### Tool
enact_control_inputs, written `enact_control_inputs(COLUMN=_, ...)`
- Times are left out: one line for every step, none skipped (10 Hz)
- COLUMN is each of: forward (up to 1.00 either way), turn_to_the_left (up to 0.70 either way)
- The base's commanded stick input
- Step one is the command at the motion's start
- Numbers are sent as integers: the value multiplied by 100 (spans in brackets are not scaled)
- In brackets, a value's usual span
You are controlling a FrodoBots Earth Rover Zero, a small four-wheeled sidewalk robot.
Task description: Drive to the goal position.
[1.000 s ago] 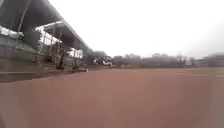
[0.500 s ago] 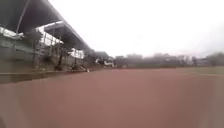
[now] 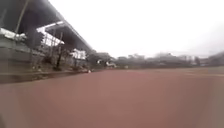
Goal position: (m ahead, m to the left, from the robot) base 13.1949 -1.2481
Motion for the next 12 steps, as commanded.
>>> enact_control_inputs(forward=100, turn_to_the_left=0)
enact_control_inputs(forward=100, turn_to_the_left=0)
enact_control_inputs(forward=100, turn_to_the_left=0)
enact_control_inputs(forward=100, turn_to_the_left=0)
enact_control_inputs(forward=100, turn_to_the_left=0)
enact_control_inputs(forward=100, turn_to_the_left=0)
enact_control_inputs(forward=100, turn_to_the_left=0)
enact_control_inputs(forward=100, turn_to_the_left=0)
enact_control_inputs(forward=100, turn_to_the_left=0)
enact_control_inputs(forward=100, turn_to_the_left=0)
enact_control_inputs(forward=100, turn_to_the_left=0)
enact_control_inputs(forward=100, turn_to_the_left=0)
